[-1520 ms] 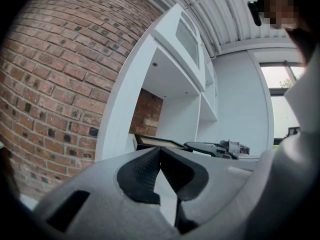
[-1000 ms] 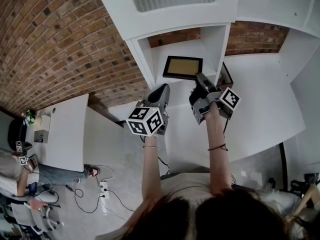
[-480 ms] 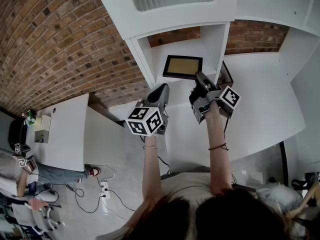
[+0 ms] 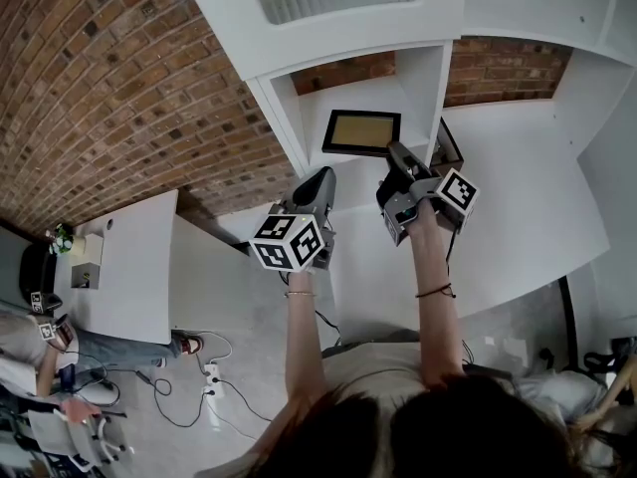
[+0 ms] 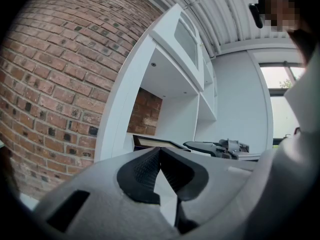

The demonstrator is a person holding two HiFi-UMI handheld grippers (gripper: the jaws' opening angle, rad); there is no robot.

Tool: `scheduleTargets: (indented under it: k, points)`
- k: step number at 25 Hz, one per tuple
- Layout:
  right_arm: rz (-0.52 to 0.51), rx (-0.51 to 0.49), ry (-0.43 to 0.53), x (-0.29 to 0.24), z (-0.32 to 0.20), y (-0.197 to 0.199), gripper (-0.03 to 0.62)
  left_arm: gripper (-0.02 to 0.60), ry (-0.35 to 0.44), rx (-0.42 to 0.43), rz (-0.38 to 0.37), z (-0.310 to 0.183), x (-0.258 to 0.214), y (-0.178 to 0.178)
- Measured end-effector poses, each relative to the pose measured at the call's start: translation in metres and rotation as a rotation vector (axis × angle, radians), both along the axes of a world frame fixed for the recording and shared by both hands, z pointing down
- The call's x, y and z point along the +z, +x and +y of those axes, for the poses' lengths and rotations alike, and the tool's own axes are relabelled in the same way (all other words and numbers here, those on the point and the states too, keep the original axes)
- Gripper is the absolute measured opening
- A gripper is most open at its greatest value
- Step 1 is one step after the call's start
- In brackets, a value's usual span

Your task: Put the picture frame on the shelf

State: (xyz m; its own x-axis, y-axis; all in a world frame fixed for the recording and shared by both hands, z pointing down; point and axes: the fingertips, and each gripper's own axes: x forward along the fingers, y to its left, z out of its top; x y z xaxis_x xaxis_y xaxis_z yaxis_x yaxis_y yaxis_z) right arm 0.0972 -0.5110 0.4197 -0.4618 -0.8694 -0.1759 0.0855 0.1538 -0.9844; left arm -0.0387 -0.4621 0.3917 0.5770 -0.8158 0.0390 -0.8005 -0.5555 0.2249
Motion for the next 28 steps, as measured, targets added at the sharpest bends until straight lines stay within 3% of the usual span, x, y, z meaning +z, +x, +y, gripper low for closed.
scheduleTargets:
  k: [11, 28]
  points:
    - [-0.014, -0.033, -0.014, 0.003, 0.007, -0.006, 0.106, 0.011, -0.006, 0.0, -0.001, 0.005, 0.0, 0.001]
    - [-0.037, -0.09, -0.024, 0.01, 0.036, -0.013, 0.09, 0.011, -0.029, 0.002, 0.01, 0.027, 0.011, 0.003]
